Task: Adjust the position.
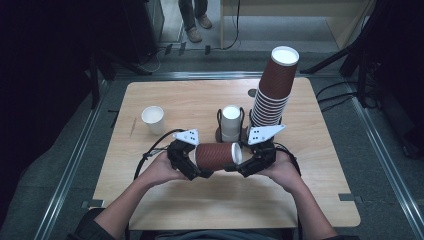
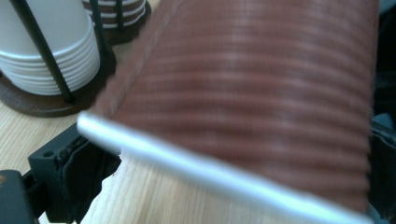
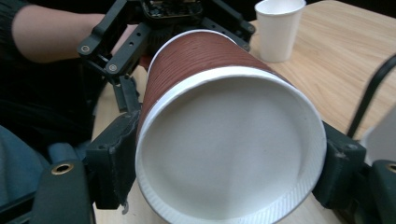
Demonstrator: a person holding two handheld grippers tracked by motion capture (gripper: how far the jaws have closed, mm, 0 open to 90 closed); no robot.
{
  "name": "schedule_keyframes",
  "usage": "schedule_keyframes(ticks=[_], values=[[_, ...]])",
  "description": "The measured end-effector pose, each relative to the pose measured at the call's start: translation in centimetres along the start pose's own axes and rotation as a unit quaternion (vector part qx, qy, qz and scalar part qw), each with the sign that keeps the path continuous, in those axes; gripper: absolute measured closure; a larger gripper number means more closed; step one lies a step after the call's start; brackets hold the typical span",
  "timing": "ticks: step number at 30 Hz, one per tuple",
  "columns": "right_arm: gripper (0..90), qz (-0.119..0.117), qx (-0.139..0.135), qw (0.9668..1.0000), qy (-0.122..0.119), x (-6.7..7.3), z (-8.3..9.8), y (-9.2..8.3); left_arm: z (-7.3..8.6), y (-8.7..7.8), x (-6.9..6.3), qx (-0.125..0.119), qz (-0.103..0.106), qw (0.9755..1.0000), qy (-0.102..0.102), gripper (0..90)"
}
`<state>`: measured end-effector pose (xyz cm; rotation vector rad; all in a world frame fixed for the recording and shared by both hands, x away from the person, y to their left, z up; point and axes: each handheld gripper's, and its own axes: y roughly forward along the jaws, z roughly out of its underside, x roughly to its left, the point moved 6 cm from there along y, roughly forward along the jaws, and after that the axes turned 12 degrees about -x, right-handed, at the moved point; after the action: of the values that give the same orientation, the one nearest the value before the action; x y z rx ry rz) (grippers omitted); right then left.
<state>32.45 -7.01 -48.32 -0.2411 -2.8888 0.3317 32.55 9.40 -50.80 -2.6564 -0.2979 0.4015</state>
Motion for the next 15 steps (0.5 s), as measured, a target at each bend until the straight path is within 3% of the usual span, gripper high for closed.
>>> schedule_keyframes(ticks=[9, 15], values=[[22.5, -0.015, -0.013, 0.9997, 0.014, 0.23, 0.05, 1.08, -0.29, -0.39, -0.16, -0.022, -0.004, 0.9996, 0.014, 1.5], [23.0, -0.018, -0.015, 0.9996, 0.018, 0.18, 0.11, 1.0, -0.23, -0.5, -0.21, -0.016, 0.001, 0.9996, 0.022, 5.4]])
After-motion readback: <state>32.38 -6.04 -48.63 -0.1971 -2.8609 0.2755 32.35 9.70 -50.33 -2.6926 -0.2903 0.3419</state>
